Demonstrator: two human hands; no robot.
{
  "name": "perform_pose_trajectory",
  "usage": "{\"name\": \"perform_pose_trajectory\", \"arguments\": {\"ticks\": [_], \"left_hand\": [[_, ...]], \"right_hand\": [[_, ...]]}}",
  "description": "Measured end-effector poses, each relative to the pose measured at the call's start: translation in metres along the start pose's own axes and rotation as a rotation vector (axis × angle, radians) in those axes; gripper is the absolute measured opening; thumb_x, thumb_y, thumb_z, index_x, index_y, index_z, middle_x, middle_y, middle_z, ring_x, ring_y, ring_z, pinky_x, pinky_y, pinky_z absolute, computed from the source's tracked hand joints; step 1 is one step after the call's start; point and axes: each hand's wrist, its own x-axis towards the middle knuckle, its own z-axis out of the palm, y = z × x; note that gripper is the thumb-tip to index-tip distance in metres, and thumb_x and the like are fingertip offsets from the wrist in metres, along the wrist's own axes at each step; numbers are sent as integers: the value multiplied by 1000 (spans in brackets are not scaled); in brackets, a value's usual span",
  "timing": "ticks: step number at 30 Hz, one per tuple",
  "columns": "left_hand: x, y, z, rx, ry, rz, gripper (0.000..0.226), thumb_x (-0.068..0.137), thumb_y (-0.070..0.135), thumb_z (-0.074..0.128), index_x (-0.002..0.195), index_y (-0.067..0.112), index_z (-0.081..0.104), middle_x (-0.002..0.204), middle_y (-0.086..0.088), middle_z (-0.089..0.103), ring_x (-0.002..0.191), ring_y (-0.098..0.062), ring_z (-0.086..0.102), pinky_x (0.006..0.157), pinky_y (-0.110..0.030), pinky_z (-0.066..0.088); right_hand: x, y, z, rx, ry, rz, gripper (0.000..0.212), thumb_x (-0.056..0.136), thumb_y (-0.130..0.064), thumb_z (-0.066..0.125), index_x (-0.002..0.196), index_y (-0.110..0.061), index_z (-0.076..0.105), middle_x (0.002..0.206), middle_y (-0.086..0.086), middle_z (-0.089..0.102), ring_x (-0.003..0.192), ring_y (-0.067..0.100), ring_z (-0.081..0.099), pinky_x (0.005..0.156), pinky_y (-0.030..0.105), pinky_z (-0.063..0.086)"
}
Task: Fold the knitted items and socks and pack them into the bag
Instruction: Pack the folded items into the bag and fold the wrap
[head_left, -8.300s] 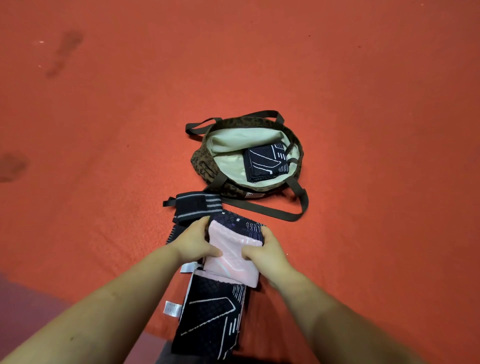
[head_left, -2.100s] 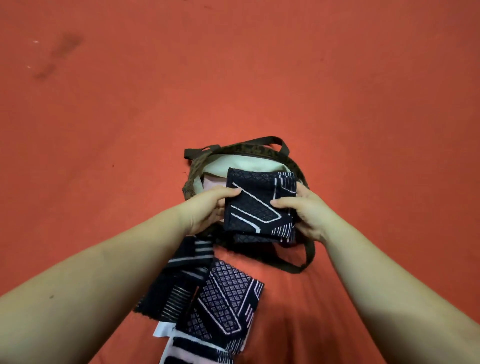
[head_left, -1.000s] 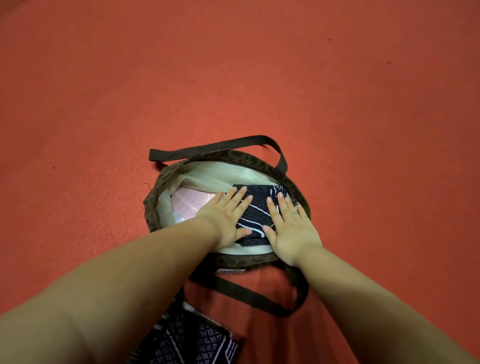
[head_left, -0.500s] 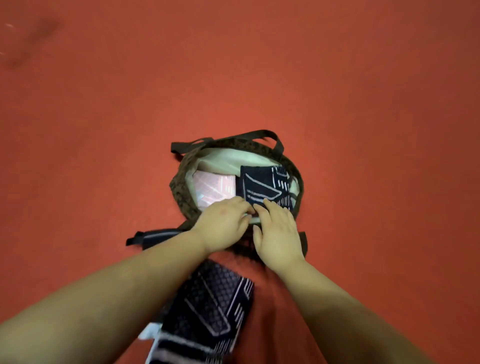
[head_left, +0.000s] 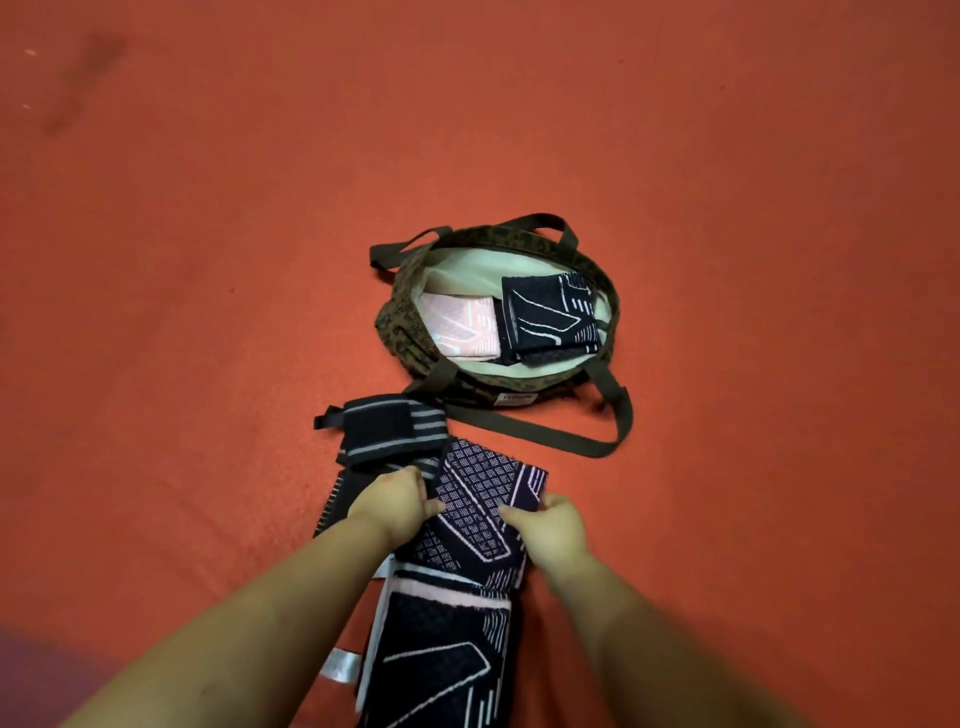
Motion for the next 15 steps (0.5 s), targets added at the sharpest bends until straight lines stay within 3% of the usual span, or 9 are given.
{"name": "perform_pose_trajectory", "arguments": {"ticks": [3,5,7,10,12,15], "left_hand": [[-3,1,2,-52,22,-17,30,88,35,64,93,15,43,104,-8,61,99,-26,56,79,-33,39],[-3,-1,-2,-134,23,-9,41,81,32,71,103,15,42,108,-7,57,100,-26,56,83,-34,44],[1,-5,-9,-224,11,31,64,61,37,80,111,16,45,113,-4,57,103,-23,58,91,-37,47],[9,-17,-22,-355,-45,58,73,38,43,80,103,18,57,108,-5,64,97,-21,64,90,-39,52],[-3,-8,-39,-511,-91,71,51,53,26,86,97,19,61,104,-4,68,93,-19,68,87,-35,54],[-12,10,-58,-663,-148,159,32,75,7,76,101,19,61,100,3,71,90,-11,68,85,-26,53]], "right_hand": [[-5,-5,2,31,-74,-4,28,72,2,75,82,-18,58,98,12,71,82,26,68,82,41,56],[-10,-8,4,15,-93,-70,34,73,4,73,83,-22,55,97,8,70,83,24,68,77,37,57],[-17,-13,6,58,-149,-116,35,74,8,69,87,-21,55,91,4,69,80,23,66,64,28,56],[-22,-29,2,162,-313,-105,35,75,13,66,99,-11,57,85,6,71,74,25,66,72,38,56],[-18,-45,-6,184,-415,-94,39,75,11,67,109,-8,58,90,9,72,76,27,67,80,48,55],[-7,-73,-27,208,-474,-94,35,80,10,62,111,-6,59,88,7,71,69,16,69,64,28,58]]}}
